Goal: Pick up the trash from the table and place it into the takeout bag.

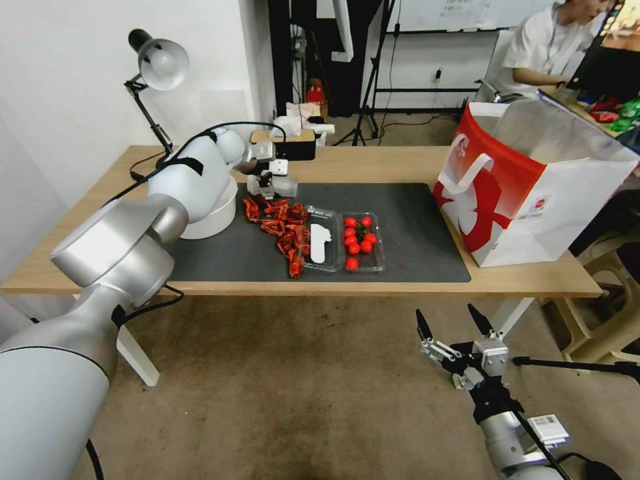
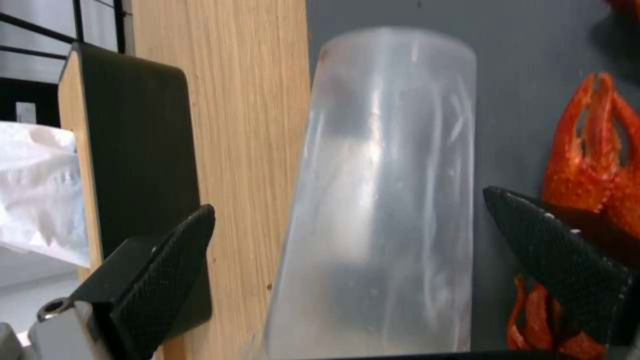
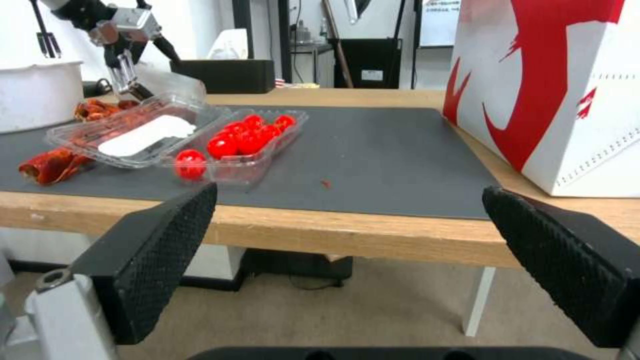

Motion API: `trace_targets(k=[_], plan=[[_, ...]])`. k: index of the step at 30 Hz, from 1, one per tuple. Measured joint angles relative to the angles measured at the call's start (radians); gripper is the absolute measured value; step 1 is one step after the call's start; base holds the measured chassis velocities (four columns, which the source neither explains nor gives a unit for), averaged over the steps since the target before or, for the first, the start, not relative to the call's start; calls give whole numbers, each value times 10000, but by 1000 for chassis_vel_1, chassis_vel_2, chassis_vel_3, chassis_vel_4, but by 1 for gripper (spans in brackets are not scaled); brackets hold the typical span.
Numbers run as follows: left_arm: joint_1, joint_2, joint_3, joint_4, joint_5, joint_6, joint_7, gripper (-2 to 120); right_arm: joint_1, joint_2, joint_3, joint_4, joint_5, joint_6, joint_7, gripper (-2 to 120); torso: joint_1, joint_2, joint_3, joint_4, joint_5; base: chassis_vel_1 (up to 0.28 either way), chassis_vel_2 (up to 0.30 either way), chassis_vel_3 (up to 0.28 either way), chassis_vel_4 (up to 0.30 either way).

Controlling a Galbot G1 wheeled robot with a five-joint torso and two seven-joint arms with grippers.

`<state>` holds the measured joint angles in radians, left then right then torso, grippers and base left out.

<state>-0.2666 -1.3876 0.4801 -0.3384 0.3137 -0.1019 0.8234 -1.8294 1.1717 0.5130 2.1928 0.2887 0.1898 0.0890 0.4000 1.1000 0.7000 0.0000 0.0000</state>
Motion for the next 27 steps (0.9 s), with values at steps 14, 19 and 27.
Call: trace_targets(k=[14,19,27], plan=[[-5,76,64,-26,4,15,0,67,-45,-13,-47,15,3,39,-2,100,-1,0,0,1,0,0,0,0,0],[17,83,161,-53,1,15,96,50,-92,-6,-53,60,-5,42,-3,100,-1,1,-3,2,2,0,0,0,0],[98,42,261,-96,22,14,125,30,-183,0,-24,80,-5,84,-4,100,-4,2,-5,5,3,0,0,0,0]])
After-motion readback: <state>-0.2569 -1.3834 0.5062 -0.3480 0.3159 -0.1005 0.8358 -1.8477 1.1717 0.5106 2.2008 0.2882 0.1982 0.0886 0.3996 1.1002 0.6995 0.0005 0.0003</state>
